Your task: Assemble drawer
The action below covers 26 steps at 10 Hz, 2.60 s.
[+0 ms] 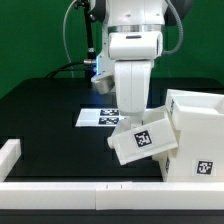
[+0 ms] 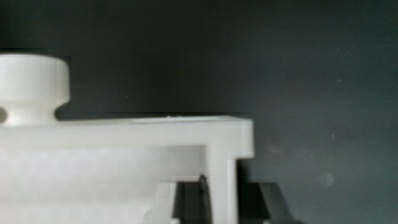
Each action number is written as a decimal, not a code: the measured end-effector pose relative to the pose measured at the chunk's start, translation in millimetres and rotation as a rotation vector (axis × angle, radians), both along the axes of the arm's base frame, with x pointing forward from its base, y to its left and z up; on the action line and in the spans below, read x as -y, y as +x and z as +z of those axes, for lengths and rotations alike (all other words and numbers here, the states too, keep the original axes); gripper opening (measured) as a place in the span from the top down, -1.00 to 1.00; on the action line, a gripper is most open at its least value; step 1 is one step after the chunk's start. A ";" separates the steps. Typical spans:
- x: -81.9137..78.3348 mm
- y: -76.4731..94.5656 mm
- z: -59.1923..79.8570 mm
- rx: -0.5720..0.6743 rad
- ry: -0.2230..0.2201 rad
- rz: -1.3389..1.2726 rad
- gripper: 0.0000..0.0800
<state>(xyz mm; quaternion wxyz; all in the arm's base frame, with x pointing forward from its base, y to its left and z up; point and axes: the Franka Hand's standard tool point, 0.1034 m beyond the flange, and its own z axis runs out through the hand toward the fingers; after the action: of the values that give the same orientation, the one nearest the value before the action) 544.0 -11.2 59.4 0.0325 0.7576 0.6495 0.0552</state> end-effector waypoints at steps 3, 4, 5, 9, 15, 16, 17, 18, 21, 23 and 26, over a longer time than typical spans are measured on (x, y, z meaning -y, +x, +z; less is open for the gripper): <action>59.1 -34.4 -16.3 -0.055 0.036 -0.117 0.90; 65.3 -43.7 -30.2 -0.080 0.050 -0.154 0.90; 61.6 -47.4 -40.5 -0.095 0.059 -0.164 0.90; 59.8 -40.9 -44.7 -0.057 0.065 -0.135 0.90; 73.6 -43.0 -46.0 -0.065 0.068 -0.094 -0.49; 80.3 -43.8 -44.6 -0.089 0.081 -0.093 -0.58; 79.3 -41.7 -42.1 -0.087 0.089 -0.095 -0.62; 80.1 -42.5 -43.1 -0.086 0.090 -0.098 -0.62; 79.4 -43.0 -47.2 -0.082 0.093 -0.108 -0.62; 79.4 -43.1 -47.3 -0.082 0.093 -0.108 -0.29; 79.4 -43.1 -47.3 -0.082 0.093 -0.108 0.19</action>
Offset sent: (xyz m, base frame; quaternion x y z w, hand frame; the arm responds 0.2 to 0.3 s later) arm -0.0346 -0.0406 -0.0401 0.0486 0.0282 0.1110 0.9922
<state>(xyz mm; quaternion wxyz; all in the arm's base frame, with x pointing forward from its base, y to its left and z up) 500.9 -90.6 12.1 -0.0266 0.7938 0.6053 0.0525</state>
